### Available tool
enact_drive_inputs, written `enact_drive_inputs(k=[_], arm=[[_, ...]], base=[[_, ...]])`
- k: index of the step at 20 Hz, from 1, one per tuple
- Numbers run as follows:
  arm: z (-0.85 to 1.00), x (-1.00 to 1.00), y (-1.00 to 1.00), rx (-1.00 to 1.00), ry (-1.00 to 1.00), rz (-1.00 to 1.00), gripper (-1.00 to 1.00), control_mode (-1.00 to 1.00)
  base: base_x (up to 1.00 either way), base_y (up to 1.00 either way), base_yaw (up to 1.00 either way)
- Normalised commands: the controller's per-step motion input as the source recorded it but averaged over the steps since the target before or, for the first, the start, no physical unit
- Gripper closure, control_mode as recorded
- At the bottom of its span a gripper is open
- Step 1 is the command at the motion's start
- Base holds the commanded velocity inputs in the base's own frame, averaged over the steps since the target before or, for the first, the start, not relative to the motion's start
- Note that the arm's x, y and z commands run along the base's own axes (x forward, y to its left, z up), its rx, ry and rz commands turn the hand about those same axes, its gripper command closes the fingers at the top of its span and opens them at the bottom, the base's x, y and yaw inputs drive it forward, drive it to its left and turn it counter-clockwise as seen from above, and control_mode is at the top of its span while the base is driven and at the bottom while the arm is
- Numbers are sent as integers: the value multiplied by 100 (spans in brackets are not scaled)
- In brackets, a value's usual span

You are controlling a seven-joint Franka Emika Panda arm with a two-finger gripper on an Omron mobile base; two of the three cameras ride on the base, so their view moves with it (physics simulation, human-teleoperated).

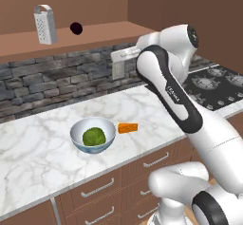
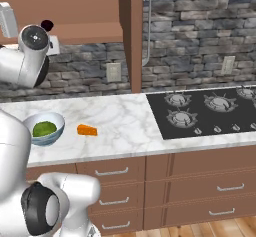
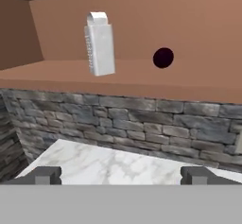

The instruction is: Pick the cheese from the fridge and the cheese grater from the cabinet and place them next to the salad bowl.

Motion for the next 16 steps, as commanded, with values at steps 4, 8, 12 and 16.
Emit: enact_drive_inputs(k=[4, 8, 12, 16], arm=[[1, 5, 0, -1, 2, 0, -100, -100], [11, 19, 0, 0, 1, 0, -100, -100], [11, 35, 1, 0, 5, 0, -100, -100], [17, 33, 0, 0, 5, 0, -100, -100]], base=[[0, 0, 0], [0, 0, 0], [0, 0, 0], [0, 0, 0]])
